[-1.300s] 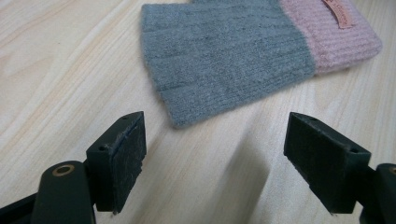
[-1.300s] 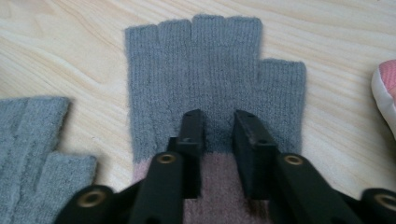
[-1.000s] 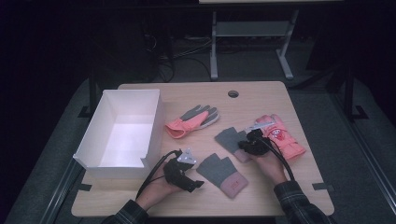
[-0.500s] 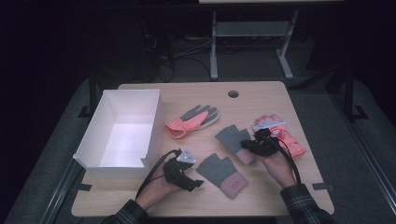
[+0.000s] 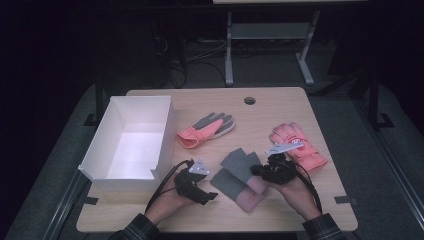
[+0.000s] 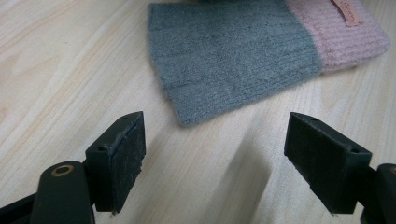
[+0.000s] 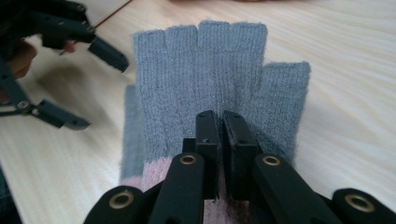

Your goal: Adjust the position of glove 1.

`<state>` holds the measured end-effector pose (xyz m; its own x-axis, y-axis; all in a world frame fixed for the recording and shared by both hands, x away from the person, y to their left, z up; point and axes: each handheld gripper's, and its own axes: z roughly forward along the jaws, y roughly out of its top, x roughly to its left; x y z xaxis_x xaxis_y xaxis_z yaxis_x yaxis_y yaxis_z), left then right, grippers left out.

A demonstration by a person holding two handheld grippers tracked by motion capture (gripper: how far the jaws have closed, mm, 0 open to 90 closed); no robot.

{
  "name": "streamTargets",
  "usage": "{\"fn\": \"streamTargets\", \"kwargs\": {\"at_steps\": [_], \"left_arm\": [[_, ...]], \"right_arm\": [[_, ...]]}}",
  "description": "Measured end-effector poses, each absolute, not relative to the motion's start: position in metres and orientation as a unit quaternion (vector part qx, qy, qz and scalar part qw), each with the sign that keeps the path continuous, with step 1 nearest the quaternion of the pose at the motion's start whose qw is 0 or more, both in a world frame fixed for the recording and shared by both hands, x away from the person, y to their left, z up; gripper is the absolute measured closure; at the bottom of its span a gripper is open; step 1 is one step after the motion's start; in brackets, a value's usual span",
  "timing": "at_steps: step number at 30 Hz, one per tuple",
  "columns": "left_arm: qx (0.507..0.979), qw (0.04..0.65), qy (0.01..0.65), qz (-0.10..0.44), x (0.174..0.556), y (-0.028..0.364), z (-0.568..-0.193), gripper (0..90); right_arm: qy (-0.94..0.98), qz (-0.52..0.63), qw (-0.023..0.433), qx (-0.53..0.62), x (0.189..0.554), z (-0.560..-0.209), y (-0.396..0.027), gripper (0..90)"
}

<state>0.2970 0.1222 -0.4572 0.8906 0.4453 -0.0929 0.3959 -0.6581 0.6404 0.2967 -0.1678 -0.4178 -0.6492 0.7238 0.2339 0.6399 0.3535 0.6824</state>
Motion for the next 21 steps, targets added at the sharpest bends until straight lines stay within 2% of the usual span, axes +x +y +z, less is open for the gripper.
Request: {"fn": "streamTargets", "kwargs": {"at_steps": [10,21], "left_arm": [[0.908,0.346,0.235,0.037,0.297,0.122,-0.457,20.1],[0.912,0.338,0.229,0.038,0.297,0.122,-0.457,20.1]], "right_arm": [[0.832,0.380,0.034,0.404,0.278,-0.425,-0.150,85.8],[0.837,0.364,0.039,0.407,0.277,-0.435,-0.137,85.0]]}}
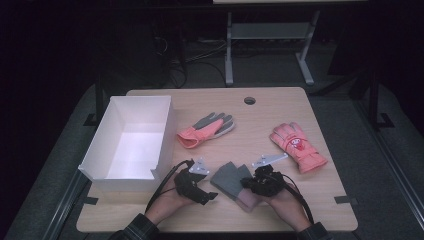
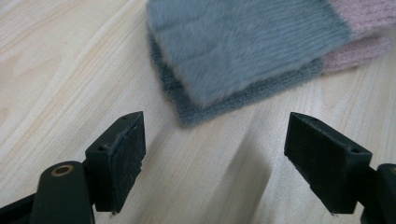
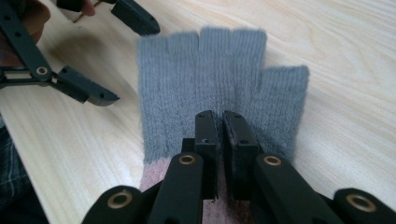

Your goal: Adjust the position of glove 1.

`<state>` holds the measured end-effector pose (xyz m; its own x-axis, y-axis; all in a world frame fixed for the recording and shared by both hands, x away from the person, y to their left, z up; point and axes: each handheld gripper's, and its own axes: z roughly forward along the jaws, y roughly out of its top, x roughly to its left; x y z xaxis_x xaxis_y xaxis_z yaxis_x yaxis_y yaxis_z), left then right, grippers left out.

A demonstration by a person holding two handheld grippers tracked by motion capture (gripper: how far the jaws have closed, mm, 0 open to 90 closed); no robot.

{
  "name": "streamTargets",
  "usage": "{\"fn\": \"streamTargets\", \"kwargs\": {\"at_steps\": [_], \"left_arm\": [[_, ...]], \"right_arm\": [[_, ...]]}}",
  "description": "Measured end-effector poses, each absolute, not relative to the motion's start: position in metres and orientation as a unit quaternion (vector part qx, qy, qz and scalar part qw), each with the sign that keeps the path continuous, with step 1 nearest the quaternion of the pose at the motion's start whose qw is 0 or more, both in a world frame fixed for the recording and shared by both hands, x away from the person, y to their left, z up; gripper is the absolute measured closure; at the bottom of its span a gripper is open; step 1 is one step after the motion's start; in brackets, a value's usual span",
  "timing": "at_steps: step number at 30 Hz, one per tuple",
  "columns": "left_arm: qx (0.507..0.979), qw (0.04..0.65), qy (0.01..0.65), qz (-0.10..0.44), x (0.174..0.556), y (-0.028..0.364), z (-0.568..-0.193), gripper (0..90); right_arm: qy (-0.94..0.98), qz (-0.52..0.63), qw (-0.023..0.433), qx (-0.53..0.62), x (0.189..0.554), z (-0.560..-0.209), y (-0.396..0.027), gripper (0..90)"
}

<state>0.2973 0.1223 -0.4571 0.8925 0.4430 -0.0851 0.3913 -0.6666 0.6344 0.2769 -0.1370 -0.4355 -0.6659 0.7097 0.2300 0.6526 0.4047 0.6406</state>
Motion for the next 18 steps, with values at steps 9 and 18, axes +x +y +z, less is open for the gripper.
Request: {"fn": "streamTargets", "kwargs": {"at_steps": [9,18], "left_arm": [[0.911,0.340,0.231,0.037,0.297,0.122,-0.457,20.2],[0.906,0.347,0.239,0.032,0.296,0.125,-0.449,27.2]], "right_arm": [[0.831,0.383,0.043,0.401,0.277,-0.432,-0.140,66.1],[0.832,0.384,0.075,0.393,0.278,-0.424,-0.155,89.9]]}}
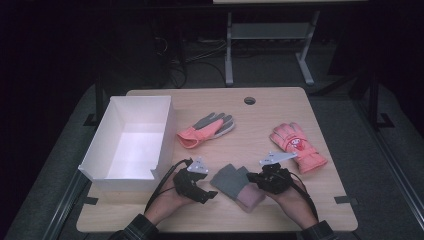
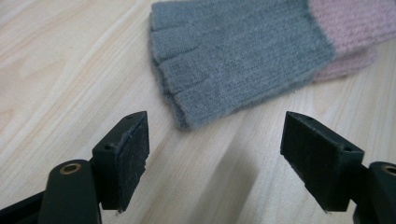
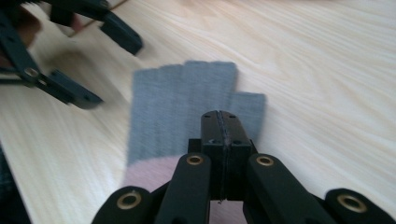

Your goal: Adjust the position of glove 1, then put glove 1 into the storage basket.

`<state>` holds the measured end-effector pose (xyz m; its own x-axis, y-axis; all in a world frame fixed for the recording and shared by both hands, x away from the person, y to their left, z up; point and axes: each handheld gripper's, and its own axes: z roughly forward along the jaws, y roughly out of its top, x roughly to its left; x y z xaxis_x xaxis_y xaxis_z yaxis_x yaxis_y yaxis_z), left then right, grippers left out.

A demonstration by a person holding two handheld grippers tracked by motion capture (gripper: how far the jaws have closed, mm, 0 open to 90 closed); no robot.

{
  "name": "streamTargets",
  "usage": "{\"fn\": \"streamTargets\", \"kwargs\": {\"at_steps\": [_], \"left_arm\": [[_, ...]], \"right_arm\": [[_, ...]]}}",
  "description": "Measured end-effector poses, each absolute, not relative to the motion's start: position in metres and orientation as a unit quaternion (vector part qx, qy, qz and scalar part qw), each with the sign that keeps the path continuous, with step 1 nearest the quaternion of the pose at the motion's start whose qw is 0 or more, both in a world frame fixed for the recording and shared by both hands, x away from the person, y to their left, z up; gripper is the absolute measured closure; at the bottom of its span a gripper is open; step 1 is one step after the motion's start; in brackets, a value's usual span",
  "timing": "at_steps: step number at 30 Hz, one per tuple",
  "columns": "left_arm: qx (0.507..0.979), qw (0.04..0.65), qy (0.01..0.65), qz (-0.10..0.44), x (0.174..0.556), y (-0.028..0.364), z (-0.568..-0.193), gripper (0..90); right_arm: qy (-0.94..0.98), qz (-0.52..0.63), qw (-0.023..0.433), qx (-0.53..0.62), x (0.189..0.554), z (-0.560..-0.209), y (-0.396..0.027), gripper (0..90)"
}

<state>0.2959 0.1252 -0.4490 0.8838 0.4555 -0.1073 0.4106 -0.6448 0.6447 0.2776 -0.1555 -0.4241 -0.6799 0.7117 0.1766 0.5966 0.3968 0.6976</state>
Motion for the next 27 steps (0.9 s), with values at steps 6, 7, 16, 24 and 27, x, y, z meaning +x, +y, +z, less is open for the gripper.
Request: {"fn": "streamTargets", "kwargs": {"at_steps": [6,7,16,24,27], "left_arm": [[0.901,0.361,0.238,0.025,0.289,0.125,-0.438,62.5],[0.903,0.361,0.233,0.023,0.288,0.124,-0.437,68.6],[0.915,0.342,0.213,-0.006,0.282,0.108,-0.443,88.7],[0.926,0.322,0.197,-0.001,0.289,0.088,-0.448,89.1],[0.924,0.323,0.206,0.002,0.294,0.089,-0.448,89.2]], "right_arm": [[0.835,0.372,0.090,0.394,0.280,-0.429,-0.183,90.0],[0.839,0.365,0.088,0.394,0.280,-0.431,-0.187,90.0],[0.862,0.335,0.071,0.374,0.276,-0.448,-0.200,90.0],[0.877,0.324,0.049,0.351,0.275,-0.453,-0.194,90.0],[0.881,0.327,0.040,0.339,0.275,-0.454,-0.192,90.0]]}}
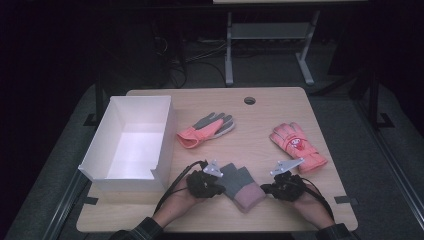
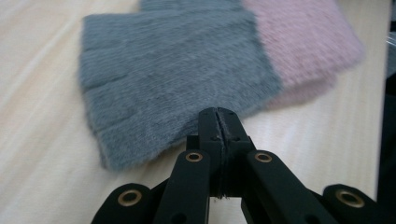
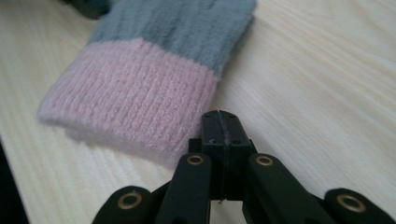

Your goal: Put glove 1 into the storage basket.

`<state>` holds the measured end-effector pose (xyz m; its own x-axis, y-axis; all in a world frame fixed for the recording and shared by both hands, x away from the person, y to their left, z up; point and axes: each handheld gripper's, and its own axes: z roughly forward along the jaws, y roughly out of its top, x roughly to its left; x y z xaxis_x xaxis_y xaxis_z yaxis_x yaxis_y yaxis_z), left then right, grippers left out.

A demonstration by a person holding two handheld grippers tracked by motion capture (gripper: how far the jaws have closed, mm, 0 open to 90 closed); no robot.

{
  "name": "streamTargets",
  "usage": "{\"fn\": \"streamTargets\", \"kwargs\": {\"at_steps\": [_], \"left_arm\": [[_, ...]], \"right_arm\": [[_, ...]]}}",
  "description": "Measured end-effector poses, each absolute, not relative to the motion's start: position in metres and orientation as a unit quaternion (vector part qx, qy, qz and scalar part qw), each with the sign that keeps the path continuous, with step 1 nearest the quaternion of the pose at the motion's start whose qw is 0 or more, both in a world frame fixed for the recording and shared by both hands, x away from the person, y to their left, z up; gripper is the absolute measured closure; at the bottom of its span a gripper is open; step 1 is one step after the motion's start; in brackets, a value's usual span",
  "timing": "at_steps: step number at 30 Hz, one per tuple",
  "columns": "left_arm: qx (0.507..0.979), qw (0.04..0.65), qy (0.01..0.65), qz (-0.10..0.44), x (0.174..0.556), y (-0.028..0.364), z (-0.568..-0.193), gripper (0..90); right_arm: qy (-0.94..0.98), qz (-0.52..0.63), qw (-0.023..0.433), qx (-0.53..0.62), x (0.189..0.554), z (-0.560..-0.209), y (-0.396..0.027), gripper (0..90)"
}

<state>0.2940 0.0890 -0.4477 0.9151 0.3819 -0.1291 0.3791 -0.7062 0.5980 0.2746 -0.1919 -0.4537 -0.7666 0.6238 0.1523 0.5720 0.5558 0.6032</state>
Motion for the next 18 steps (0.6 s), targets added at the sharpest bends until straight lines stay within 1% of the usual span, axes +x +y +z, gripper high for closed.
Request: {"fn": "streamTargets", "kwargs": {"at_steps": [2,5,10,12,14,18], "left_arm": [[0.921,0.323,0.219,0.006,0.300,0.092,-0.448,89.1],[0.922,0.319,0.219,0.009,0.304,0.094,-0.447,89.2],[0.917,0.322,0.237,0.016,0.315,0.094,-0.449,89.2],[0.919,0.318,0.231,0.019,0.318,0.095,-0.449,89.2],[0.918,0.316,0.237,0.022,0.322,0.095,-0.450,89.2],[0.918,0.315,0.240,0.027,0.328,0.091,-0.450,89.3]], "right_arm": [[0.884,0.325,0.034,0.335,0.274,-0.454,-0.190,90.0],[0.884,0.327,0.027,0.334,0.273,-0.455,-0.187,90.0],[0.890,0.329,0.011,0.316,0.268,-0.455,-0.179,90.0],[0.891,0.330,0.009,0.312,0.268,-0.455,-0.177,90.0],[0.893,0.330,-0.005,0.307,0.266,-0.456,-0.170,90.0],[0.894,0.334,-0.011,0.298,0.264,-0.457,-0.164,90.0]]}}
